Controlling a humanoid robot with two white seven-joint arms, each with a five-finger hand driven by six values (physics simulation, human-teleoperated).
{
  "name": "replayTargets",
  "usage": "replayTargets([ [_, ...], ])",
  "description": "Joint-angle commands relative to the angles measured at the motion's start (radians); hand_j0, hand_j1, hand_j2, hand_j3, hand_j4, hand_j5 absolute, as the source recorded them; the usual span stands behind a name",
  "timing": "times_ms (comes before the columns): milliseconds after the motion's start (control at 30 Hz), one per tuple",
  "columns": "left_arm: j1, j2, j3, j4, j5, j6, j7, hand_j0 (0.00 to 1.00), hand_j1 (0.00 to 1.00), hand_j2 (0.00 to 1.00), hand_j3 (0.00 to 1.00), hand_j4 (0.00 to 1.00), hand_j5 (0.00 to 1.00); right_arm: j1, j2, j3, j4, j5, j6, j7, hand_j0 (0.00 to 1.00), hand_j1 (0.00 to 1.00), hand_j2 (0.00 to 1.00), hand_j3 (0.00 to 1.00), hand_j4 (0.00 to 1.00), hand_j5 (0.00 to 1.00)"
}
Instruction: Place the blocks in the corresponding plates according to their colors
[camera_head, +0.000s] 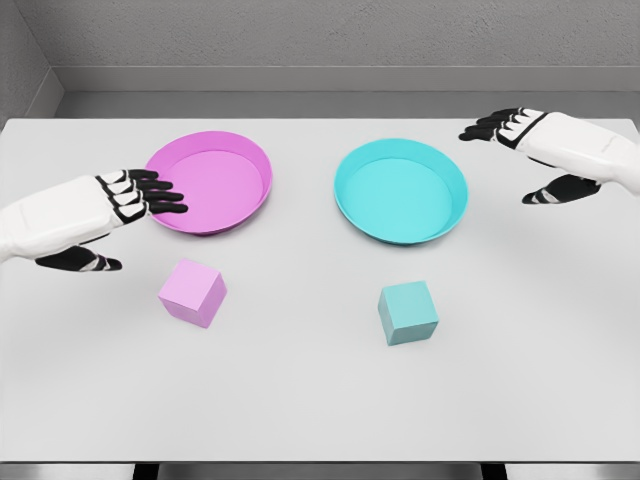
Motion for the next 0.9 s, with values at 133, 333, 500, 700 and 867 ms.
replayTargets([
  [133,-0.008,-0.012,-0.011,-0.019,0.012,0.0,-0.139,1.0,1.0,1.0,1.0,1.0,1.0,-0.006,-0.001,-0.002,-0.006,0.001,0.003,0.0,1.0,1.0,1.0,1.0,1.0,1.0],
  [333,-0.052,-0.064,-0.036,-0.02,0.041,0.0,-0.326,1.0,1.0,1.0,1.0,1.0,1.0,0.029,-0.009,0.001,-0.007,0.069,0.003,0.001,1.0,1.0,1.0,1.0,1.0,1.0],
  [500,-0.067,-0.107,-0.036,-0.02,0.082,0.0,-0.363,1.0,1.0,1.0,1.0,1.0,1.0,-0.012,-0.034,0.119,-0.102,0.069,0.003,0.012,1.0,1.0,1.0,1.0,1.0,1.0],
  [700,-0.063,-0.138,-0.043,-0.02,0.092,0.0,-0.361,1.0,1.0,1.0,1.0,1.0,1.0,-0.206,-0.144,0.454,-0.198,0.087,0.003,0.055,1.0,1.0,1.0,1.0,1.0,1.0],
  [867,-0.066,-0.138,-0.089,-0.02,0.095,0.126,-0.361,1.0,1.0,1.0,1.0,1.0,1.0,-0.193,-0.146,0.481,-0.259,0.124,0.003,0.063,1.0,1.0,1.0,1.0,1.0,1.0],
])
